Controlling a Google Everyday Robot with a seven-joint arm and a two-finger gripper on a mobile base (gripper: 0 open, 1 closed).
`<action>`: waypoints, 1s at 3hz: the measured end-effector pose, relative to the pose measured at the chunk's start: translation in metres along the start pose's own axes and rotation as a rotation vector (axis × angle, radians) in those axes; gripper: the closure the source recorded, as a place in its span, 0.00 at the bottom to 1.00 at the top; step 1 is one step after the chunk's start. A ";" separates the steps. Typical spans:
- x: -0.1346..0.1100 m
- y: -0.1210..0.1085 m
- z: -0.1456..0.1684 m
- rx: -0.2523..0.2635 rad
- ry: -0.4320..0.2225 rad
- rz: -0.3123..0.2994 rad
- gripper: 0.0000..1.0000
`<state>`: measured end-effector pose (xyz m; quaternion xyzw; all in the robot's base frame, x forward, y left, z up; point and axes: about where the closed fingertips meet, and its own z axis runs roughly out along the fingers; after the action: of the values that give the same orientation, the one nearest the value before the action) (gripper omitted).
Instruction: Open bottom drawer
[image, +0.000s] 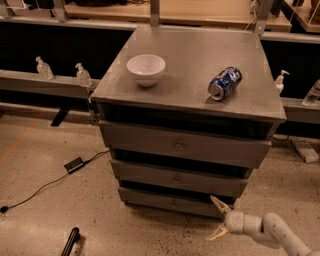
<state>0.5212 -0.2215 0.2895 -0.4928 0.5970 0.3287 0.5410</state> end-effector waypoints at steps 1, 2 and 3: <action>0.026 -0.013 0.020 0.026 0.137 0.043 0.00; 0.056 -0.027 0.035 0.092 0.270 0.047 0.00; 0.058 -0.030 0.034 0.102 0.277 0.047 0.00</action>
Offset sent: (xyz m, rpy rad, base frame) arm 0.0576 0.0112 -0.0822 -0.3519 0.1194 -0.2031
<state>0.5645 -0.2129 0.2303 -0.4912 0.6933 0.2391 0.4699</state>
